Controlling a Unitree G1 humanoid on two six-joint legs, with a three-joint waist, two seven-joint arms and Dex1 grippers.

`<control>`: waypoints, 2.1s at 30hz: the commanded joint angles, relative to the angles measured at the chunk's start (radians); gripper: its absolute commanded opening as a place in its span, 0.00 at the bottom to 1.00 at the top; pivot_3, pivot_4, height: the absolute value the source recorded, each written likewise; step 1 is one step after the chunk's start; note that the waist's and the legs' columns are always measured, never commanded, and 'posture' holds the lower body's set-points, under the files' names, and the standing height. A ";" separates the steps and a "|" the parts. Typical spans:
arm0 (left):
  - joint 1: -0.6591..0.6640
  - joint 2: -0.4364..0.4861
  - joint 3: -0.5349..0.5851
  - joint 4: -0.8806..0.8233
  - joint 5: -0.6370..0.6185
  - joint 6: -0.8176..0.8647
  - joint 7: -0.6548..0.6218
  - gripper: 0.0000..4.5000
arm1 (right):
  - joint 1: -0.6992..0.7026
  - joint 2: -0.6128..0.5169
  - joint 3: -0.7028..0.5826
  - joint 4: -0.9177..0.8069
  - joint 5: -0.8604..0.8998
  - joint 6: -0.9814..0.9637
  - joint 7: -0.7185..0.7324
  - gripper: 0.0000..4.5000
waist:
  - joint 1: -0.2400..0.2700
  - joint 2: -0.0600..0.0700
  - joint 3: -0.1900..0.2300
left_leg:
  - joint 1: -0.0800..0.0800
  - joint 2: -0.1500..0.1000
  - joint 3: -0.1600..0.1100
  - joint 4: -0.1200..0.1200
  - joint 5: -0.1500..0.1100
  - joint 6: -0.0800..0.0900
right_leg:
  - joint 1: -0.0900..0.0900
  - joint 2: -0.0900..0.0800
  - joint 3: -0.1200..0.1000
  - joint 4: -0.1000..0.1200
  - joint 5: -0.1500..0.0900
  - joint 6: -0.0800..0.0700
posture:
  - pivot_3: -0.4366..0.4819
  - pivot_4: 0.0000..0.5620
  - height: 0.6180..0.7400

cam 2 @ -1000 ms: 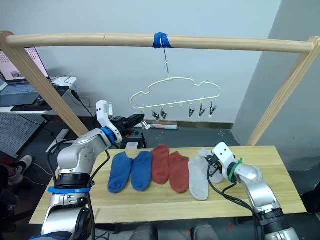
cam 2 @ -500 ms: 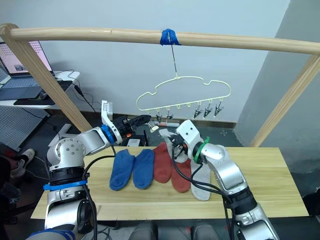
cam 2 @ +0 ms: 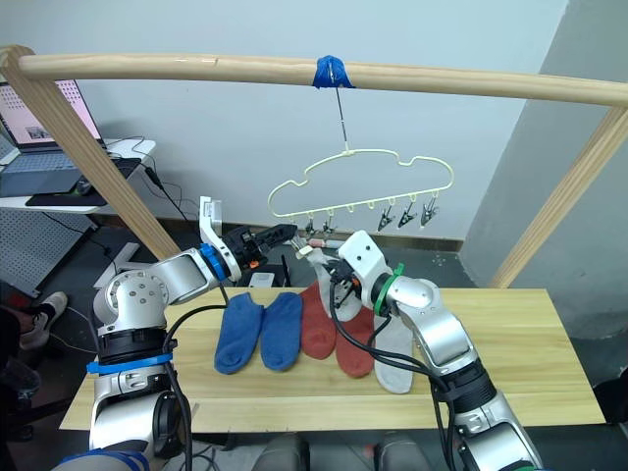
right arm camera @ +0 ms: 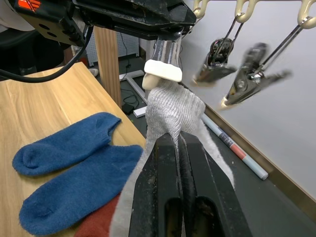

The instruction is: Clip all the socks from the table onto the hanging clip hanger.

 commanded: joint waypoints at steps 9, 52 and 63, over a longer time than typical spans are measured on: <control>-0.007 -0.003 0.006 -0.046 -0.029 -0.026 -0.011 0.00 | -0.023 0.019 0.002 -0.040 0.022 -0.012 0.015 0.01 | 0.000 0.000 0.000 | 0.000 0.000 0.000 0.000 0.000 0.000 | 0.000 0.000 0.000 0.000 0.000 0.000 | 0.51 0.19 1.00; 0.122 0.081 -0.022 -0.236 -0.041 -0.067 -0.069 1.00 | -0.085 0.183 -0.067 0.072 0.162 0.087 -0.007 0.13 | 0.000 0.000 0.001 | -0.001 0.000 0.000 -0.001 0.000 0.000 | -0.001 0.000 0.000 -0.001 0.000 0.000 | 0.54 0.18 1.00; 0.182 0.133 -0.087 -0.286 0.026 -0.141 -0.101 1.00 | -0.029 0.070 -0.086 0.067 0.171 0.083 0.018 0.97 | 0.001 0.000 0.001 | -0.001 0.000 0.000 -0.001 0.000 0.000 | -0.001 -0.001 0.000 -0.001 0.000 0.000 | 0.54 0.17 1.00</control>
